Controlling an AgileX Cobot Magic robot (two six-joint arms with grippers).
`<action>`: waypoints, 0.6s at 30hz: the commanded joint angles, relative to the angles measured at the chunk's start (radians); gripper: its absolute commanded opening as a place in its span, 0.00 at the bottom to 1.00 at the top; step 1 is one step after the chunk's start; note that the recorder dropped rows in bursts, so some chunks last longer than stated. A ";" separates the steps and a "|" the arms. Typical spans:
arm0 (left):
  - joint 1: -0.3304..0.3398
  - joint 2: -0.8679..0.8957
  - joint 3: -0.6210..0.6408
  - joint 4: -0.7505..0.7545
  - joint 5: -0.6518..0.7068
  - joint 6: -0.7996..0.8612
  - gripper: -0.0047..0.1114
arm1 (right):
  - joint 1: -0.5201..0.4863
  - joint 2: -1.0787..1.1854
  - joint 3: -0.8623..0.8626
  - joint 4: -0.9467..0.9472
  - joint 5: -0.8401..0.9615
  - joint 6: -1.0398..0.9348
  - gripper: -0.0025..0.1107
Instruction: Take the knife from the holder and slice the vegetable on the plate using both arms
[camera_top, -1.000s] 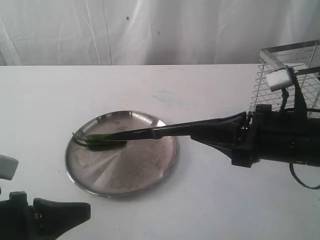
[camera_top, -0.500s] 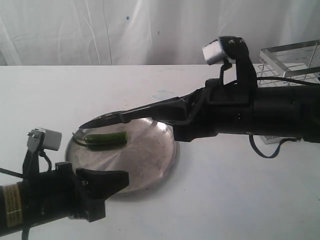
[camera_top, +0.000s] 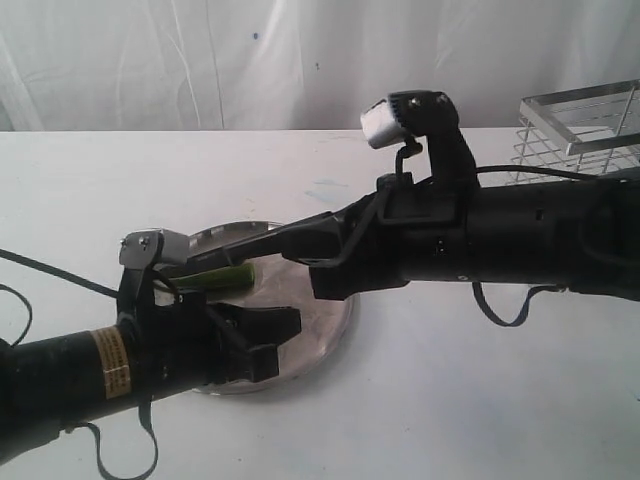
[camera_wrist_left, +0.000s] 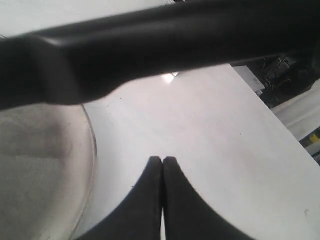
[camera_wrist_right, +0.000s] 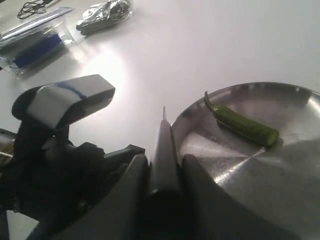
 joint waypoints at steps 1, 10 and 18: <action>-0.003 0.005 -0.006 -0.089 0.001 0.021 0.04 | 0.002 -0.002 -0.008 0.006 -0.038 0.006 0.02; 0.000 0.005 -0.006 -0.193 -0.041 0.109 0.04 | 0.002 -0.001 0.026 0.006 -0.091 0.049 0.02; 0.000 0.005 -0.006 -0.195 -0.166 0.112 0.04 | 0.002 0.002 0.111 0.006 -0.113 0.045 0.02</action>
